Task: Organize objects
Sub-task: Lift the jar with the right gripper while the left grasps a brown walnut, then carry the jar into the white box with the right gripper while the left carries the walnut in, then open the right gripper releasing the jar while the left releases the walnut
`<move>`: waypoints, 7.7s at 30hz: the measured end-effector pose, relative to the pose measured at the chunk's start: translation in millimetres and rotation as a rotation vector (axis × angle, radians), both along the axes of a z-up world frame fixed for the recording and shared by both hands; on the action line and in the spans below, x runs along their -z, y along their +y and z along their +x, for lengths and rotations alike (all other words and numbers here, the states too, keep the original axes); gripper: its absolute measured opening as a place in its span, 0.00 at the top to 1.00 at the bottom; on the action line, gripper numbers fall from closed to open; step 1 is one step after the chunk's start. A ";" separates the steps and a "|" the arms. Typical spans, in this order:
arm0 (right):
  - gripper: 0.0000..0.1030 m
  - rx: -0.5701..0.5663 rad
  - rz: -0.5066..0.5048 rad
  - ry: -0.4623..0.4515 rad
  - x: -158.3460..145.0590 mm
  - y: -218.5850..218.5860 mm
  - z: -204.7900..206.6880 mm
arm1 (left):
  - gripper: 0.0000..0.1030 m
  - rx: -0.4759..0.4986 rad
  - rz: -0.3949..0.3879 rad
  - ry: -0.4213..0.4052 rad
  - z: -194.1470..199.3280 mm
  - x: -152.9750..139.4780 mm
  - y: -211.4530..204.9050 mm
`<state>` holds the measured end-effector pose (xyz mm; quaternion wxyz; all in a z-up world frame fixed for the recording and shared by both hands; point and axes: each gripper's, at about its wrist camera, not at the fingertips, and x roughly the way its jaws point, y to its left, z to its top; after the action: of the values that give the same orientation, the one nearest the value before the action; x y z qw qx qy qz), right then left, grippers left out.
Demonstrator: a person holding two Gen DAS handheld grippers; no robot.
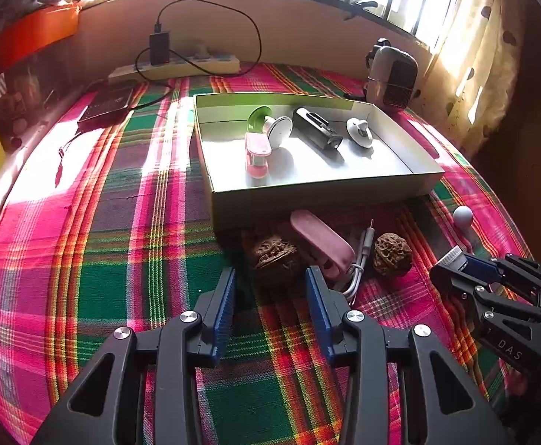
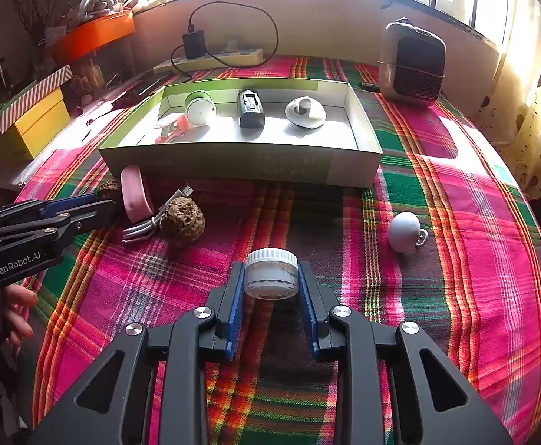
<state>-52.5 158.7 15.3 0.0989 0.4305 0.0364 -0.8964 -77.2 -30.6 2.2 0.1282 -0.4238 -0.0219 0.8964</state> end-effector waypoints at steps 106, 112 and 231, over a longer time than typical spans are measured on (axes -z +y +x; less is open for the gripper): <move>0.72 -0.032 -0.075 0.076 -42.6 14.3 -17.1 | 0.74 -0.045 -0.010 0.079 -5.2 -41.5 1.5; 0.72 -0.043 -0.085 0.080 -50.4 15.8 -30.1 | 0.74 -0.043 -0.005 0.086 -13.6 -48.1 6.6; 0.70 -0.077 0.116 0.053 1.2 1.6 -174.7 | 0.72 -0.023 -0.108 -0.001 -135.4 -6.3 58.9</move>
<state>-227.1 160.3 14.1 0.1074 0.4100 0.1076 -0.8993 -212.6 28.3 8.4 0.0950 -0.4302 0.0214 0.8975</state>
